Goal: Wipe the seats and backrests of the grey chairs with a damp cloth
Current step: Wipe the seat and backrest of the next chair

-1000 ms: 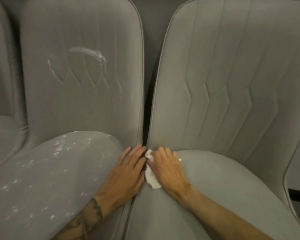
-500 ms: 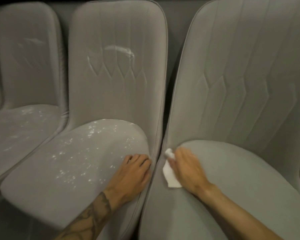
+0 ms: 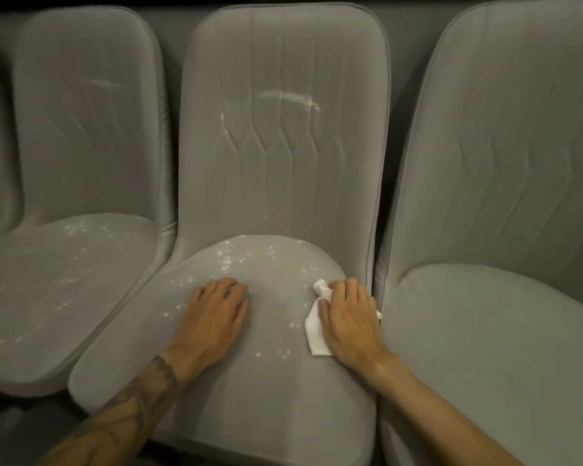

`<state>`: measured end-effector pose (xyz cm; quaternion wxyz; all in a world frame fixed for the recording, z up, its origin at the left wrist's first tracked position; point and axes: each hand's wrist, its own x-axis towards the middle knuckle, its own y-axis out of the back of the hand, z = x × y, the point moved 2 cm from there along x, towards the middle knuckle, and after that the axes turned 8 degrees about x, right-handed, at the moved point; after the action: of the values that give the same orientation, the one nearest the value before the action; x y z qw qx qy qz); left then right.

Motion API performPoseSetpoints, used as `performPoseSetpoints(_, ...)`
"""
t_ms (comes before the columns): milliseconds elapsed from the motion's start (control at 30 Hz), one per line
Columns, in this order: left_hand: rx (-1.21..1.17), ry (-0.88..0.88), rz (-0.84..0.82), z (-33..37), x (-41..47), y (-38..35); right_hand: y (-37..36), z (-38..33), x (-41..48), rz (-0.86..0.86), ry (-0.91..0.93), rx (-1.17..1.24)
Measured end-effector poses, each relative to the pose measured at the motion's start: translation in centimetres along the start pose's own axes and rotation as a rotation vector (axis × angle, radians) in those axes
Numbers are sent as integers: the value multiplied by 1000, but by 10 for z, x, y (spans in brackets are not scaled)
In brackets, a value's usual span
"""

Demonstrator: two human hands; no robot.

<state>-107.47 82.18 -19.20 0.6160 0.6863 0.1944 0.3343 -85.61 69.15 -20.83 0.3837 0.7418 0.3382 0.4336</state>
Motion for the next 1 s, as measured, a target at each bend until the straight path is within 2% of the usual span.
performPoseSetpoints(200, 6, -70, 30, -79, 28, -4, -7, 6, 18, -44, -40, -160)
performPoseSetpoints(367, -21, -115, 31, -112, 48, -16, -16, 1, 43, -74, -234, -308)
performPoseSetpoints(533, -54, -188, 18, -135, 59, -33, -48, -34, 35, -60, -34, -138)
performPoseSetpoints(600, -64, -198, -6, -143, 67, -32, -42, -24, 45, -66, -70, -163)
performPoseSetpoints(700, -66, -240, -19, -152, 75, -36, -39, -10, 65, -63, -275, -258)
performPoseSetpoints(767, -52, -248, -7, -154, 74, -41, -48, -22, 69, -32, -341, -263)
performPoseSetpoints(933, -86, -212, 49, -150, 69, -46, -62, -55, 49, -87, -173, -136)
performPoseSetpoints(1000, -105, -226, 98, -152, 70, -48, -50, -46, 49, -119, -213, -201)
